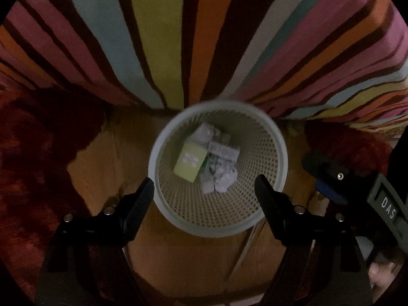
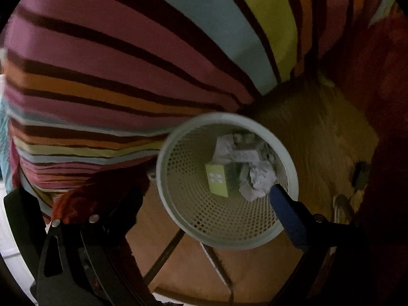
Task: Collect trash
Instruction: 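Raise both tools back toward the bag and green box on the bed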
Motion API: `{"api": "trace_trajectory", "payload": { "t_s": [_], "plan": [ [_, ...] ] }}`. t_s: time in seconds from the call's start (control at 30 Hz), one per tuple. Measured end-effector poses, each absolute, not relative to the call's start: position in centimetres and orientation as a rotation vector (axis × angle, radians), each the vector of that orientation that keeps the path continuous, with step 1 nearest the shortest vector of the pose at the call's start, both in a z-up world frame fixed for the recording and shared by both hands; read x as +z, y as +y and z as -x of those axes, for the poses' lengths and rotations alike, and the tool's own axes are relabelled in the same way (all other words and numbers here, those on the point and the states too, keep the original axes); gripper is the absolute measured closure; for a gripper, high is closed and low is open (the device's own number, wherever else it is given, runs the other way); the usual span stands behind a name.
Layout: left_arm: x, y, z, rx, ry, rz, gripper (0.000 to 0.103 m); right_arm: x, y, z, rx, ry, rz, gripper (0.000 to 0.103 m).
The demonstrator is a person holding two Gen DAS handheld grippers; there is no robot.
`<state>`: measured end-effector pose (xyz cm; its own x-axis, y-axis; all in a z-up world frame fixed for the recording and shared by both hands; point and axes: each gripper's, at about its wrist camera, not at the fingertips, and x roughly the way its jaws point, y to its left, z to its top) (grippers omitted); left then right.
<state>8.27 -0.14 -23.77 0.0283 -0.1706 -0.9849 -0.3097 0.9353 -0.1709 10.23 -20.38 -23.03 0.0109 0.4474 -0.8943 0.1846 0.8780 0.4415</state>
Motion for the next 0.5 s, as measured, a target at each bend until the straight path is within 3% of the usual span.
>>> {"api": "trace_trajectory", "payload": {
  "t_s": [0.5],
  "plan": [
    [-15.8,0.5,-8.4,0.129,1.281,0.246,0.024,-15.0,-20.4,-11.0,0.275,1.217,-0.382,0.008]
  ]
}}
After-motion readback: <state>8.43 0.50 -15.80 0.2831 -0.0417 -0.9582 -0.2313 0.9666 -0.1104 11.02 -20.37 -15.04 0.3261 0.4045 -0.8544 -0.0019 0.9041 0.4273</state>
